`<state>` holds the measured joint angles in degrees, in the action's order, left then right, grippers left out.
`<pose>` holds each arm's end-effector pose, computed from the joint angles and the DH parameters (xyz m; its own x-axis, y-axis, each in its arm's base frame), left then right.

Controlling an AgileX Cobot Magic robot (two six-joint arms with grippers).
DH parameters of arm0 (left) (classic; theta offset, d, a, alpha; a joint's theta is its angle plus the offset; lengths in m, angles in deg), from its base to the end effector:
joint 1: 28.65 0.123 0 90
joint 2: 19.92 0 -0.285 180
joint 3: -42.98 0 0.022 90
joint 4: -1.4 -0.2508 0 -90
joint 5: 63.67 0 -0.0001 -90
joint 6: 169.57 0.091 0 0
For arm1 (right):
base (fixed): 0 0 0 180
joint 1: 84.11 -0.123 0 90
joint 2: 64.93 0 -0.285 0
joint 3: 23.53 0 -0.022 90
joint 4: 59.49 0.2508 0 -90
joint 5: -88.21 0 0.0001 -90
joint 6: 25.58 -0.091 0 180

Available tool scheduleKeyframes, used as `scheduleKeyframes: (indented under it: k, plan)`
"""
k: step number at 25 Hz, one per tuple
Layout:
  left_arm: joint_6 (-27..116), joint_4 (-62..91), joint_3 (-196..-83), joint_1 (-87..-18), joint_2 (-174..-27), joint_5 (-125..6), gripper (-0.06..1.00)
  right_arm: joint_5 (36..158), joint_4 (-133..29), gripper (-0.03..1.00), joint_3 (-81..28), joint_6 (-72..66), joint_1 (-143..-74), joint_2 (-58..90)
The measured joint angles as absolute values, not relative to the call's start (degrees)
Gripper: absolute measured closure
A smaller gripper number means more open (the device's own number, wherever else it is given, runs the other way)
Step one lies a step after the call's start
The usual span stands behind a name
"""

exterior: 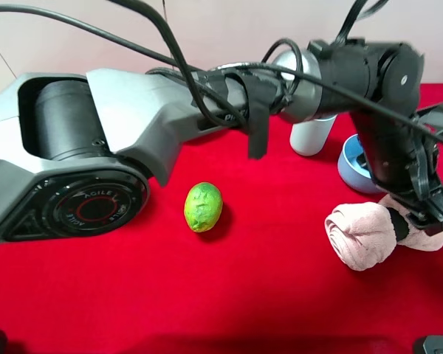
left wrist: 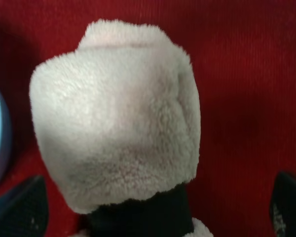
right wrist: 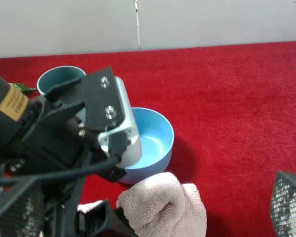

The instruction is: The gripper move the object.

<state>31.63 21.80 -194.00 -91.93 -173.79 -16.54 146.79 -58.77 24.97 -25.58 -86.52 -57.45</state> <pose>0.2316 -0.5119 0.1707 -0.2386 0.7361 -0.6334 0.9704 0.2066 -0.1255 -0.0043 0.0008 0.2807 -0.4156 -0.0109 -0.9095 -0.0491 0.9987 0.0104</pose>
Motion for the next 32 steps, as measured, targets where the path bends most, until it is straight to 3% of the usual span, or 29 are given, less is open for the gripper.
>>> scheduleKeyframes:
  k: [16, 32]
  plan:
    - [18.17, 4.0, -203.3, -91.88, -168.98, 3.9, 0.07, 146.79, -58.73, 0.28, 24.97, -25.58, -86.52, -57.45]
    - [14.29, -2.56, -203.22, -90.69, -162.93, 3.95, 0.07, 146.79, -58.73, 0.28, 24.97, -25.58, -86.52, -57.45]
